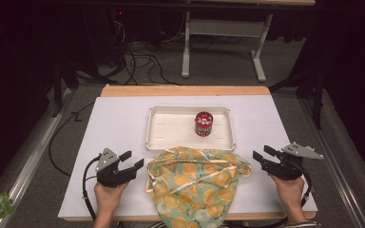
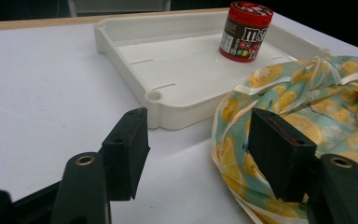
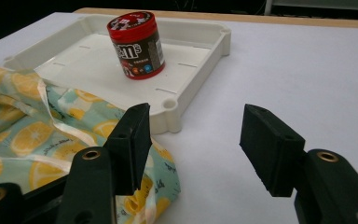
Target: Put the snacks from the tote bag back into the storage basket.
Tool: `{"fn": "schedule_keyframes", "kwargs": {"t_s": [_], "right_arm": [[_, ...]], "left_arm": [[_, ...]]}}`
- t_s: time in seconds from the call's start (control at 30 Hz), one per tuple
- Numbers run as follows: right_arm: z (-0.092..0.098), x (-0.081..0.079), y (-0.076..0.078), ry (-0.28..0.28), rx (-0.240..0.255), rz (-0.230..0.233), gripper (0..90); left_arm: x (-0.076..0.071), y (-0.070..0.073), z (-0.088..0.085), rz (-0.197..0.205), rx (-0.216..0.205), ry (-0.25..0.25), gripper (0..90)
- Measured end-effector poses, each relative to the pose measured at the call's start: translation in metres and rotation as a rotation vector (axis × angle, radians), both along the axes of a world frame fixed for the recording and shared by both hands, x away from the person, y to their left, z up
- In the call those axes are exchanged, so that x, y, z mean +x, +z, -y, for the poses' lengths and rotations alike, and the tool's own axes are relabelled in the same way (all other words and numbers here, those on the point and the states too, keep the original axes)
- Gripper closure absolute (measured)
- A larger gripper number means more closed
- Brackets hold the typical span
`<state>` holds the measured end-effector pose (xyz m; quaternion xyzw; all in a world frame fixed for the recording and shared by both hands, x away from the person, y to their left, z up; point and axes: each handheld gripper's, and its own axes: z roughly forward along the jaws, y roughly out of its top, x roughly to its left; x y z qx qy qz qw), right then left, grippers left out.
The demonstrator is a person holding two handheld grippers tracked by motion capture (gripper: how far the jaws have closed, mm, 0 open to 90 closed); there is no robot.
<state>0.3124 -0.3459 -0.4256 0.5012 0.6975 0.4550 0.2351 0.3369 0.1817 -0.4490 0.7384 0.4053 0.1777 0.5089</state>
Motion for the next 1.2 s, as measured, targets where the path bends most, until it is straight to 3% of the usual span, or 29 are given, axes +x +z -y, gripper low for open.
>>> {"fn": "schedule_keyframes", "kwargs": {"t_s": [0.63,1.2], "right_arm": [[0.015,0.002,-0.019,-0.064,0.017,-0.041,44.1],[0.02,0.013,-0.033,-0.108,-0.013,-0.08,44.2]], "left_arm": [[0.01,-0.007,-0.008,-0.037,0.009,0.061,39.0],[0.024,-0.018,-0.008,-0.077,0.038,0.096,39.1]]}}
